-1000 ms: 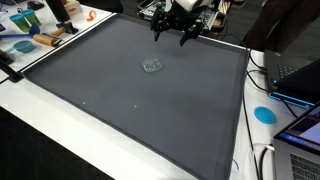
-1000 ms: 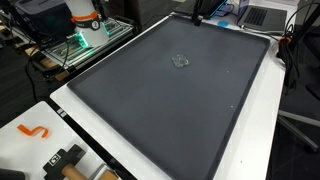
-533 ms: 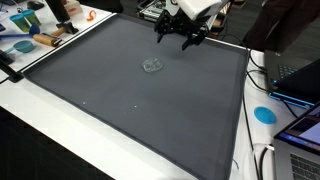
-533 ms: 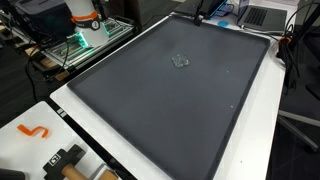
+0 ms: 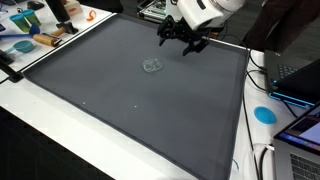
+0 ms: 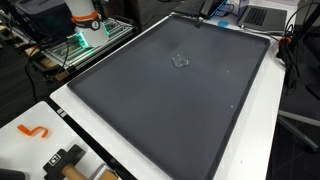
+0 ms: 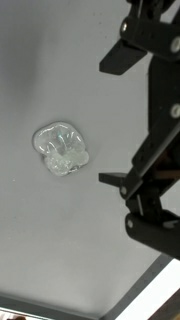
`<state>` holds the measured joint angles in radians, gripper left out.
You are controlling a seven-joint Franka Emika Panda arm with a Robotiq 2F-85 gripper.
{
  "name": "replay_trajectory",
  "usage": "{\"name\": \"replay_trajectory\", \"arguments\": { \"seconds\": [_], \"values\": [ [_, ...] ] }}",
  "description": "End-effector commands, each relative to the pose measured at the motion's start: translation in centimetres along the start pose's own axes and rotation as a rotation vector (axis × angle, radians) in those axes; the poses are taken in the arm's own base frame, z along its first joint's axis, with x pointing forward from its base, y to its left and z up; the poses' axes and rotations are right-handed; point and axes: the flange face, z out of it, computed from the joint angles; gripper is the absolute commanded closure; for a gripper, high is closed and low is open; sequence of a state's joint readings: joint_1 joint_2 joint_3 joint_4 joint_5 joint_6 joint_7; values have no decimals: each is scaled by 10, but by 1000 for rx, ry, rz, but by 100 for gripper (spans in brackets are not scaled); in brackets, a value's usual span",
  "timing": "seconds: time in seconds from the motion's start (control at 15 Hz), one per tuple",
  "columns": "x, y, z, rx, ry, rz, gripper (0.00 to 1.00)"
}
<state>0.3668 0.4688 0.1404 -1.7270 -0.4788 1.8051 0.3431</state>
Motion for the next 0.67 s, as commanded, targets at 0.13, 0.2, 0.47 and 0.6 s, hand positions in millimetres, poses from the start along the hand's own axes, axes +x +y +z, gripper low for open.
{"name": "replay_trajectory", "arguments": {
  "seconds": [0.13,0.2,0.47,0.6],
  "values": [
    [11,-1,6,-39,-40,65,0],
    [13,0,8,-39,-45,72,0],
    [19,8,11,-39,-52,103,0],
    [23,15,12,-34,-53,121,0]
  ]
}}
